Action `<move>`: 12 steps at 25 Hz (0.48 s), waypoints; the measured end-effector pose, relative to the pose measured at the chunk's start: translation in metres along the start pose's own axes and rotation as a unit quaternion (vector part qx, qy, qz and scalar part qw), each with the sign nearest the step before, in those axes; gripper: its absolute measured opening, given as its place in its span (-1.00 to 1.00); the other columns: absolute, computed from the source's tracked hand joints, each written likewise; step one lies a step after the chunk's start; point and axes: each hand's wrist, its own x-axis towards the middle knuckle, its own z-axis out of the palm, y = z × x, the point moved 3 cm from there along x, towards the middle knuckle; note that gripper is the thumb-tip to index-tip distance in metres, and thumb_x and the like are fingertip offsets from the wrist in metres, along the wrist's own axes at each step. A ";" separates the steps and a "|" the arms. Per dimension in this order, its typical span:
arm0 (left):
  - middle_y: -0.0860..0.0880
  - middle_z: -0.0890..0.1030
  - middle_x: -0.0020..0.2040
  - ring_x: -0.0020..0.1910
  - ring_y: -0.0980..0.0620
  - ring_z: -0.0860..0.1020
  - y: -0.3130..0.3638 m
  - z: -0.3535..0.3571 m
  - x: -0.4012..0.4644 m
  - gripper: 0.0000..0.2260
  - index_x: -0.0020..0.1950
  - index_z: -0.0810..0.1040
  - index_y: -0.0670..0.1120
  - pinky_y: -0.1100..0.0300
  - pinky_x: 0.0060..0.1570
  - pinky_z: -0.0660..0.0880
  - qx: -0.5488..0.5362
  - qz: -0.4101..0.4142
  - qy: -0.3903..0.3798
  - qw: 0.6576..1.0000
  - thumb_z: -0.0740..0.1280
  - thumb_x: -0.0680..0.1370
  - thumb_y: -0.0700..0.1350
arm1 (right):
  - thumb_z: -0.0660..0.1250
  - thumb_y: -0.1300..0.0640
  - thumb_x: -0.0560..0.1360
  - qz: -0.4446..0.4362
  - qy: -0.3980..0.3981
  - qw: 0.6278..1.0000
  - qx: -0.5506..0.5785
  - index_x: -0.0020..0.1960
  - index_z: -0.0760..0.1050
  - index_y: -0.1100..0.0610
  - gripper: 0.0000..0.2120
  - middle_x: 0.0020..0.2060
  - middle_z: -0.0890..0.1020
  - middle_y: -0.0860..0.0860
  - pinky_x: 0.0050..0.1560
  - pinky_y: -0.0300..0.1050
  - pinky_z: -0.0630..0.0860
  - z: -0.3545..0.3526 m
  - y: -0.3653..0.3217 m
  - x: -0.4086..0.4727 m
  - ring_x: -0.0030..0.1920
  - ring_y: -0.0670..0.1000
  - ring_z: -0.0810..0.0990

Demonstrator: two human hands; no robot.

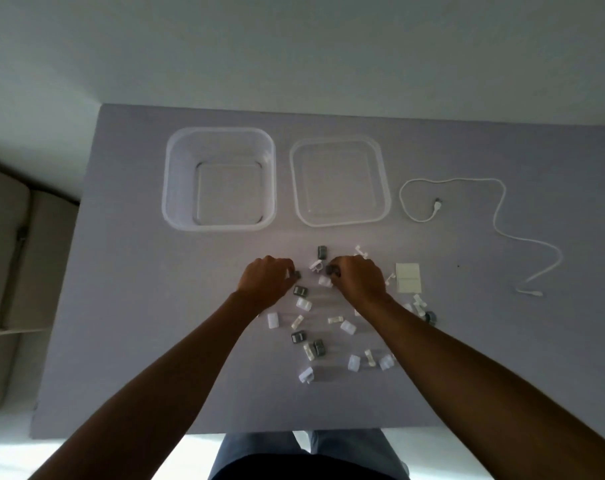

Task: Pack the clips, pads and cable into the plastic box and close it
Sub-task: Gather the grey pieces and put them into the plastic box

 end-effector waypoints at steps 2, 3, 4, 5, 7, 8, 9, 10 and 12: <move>-0.06 0.68 -0.09 -0.11 -0.10 0.64 0.003 0.003 -0.005 -0.81 0.05 0.61 0.05 0.10 -0.08 0.55 -0.018 0.038 -0.018 0.999 0.32 0.54 0.10 | 0.28 0.08 0.53 0.002 0.023 1.000 0.014 0.00 0.64 0.08 -0.82 -0.10 0.69 0.10 -0.20 -0.11 0.42 0.001 0.002 -0.005 -0.07 0.19 0.65; -0.05 0.68 -0.10 -0.12 -0.09 0.64 0.005 0.005 -0.008 -0.82 0.03 0.62 0.06 0.12 -0.10 0.54 -0.014 0.053 -0.022 0.998 0.32 0.54 0.10 | 0.27 0.08 0.53 0.007 0.034 0.999 0.025 -0.04 0.62 0.10 -0.83 -0.13 0.68 0.12 -0.23 -0.12 0.38 0.000 0.002 -0.007 -0.10 0.21 0.64; -0.05 0.68 -0.11 -0.12 -0.09 0.64 0.007 0.007 -0.011 -0.82 0.02 0.62 0.06 0.13 -0.13 0.51 -0.006 0.065 -0.024 0.998 0.31 0.54 0.10 | 0.27 0.08 0.53 0.016 0.043 0.998 0.038 -0.08 0.60 0.10 -0.83 -0.16 0.67 0.13 -0.26 -0.12 0.36 0.000 0.003 -0.010 -0.13 0.23 0.62; -0.06 0.68 -0.11 -0.12 -0.10 0.64 0.009 0.010 -0.012 -0.81 0.03 0.62 0.05 0.15 -0.16 0.49 0.003 0.076 -0.025 0.997 0.29 0.55 0.10 | 0.27 0.07 0.53 0.030 0.052 0.997 0.051 -0.11 0.59 0.10 -0.84 -0.19 0.67 0.14 -0.28 -0.10 0.37 0.000 0.004 -0.013 -0.16 0.24 0.61; -0.07 0.67 -0.12 -0.13 -0.11 0.63 0.012 0.013 -0.013 -0.79 0.03 0.61 0.02 0.15 -0.20 0.44 0.022 0.082 -0.023 0.996 0.27 0.57 0.10 | 0.30 0.07 0.50 0.047 0.067 0.994 0.079 -0.16 0.55 0.09 -0.87 -0.24 0.65 0.11 -0.31 -0.08 0.40 0.001 0.004 -0.018 -0.20 0.23 0.60; -0.08 0.67 -0.12 -0.14 -0.12 0.63 0.013 0.012 -0.012 -0.79 0.04 0.60 0.01 0.15 -0.21 0.43 0.029 0.078 -0.019 0.996 0.26 0.58 0.09 | 0.31 0.07 0.49 0.047 0.071 0.992 0.096 -0.18 0.54 0.09 -0.88 -0.27 0.65 0.10 -0.32 -0.09 0.40 0.002 0.003 -0.020 -0.22 0.21 0.60; -0.08 0.67 -0.12 -0.14 -0.13 0.63 0.013 0.011 -0.012 -0.79 0.04 0.59 0.01 0.14 -0.21 0.43 0.033 0.074 -0.014 0.997 0.25 0.58 0.09 | 0.33 0.07 0.48 0.043 0.075 0.990 0.111 -0.17 0.56 0.08 -0.90 -0.28 0.65 0.08 -0.32 -0.09 0.41 0.004 0.002 -0.022 -0.24 0.19 0.60; -0.08 0.67 -0.13 -0.15 -0.13 0.63 0.014 0.011 -0.011 -0.80 0.03 0.58 0.01 0.13 -0.21 0.45 0.037 0.073 -0.013 0.997 0.25 0.58 0.08 | 0.34 0.07 0.47 0.040 0.079 0.989 0.123 -0.15 0.57 0.07 -0.91 -0.29 0.66 0.07 -0.32 -0.10 0.43 0.005 0.002 -0.023 -0.25 0.17 0.61; -0.06 0.67 -0.12 -0.17 -0.10 0.63 0.015 0.012 -0.009 -0.82 0.04 0.56 0.01 0.13 -0.19 0.49 0.048 0.079 -0.021 0.996 0.26 0.57 0.07 | 0.34 0.06 0.48 0.040 0.094 0.985 0.140 -0.11 0.60 0.07 -0.90 -0.27 0.67 0.06 -0.31 -0.12 0.44 0.004 0.003 -0.025 -0.24 0.13 0.62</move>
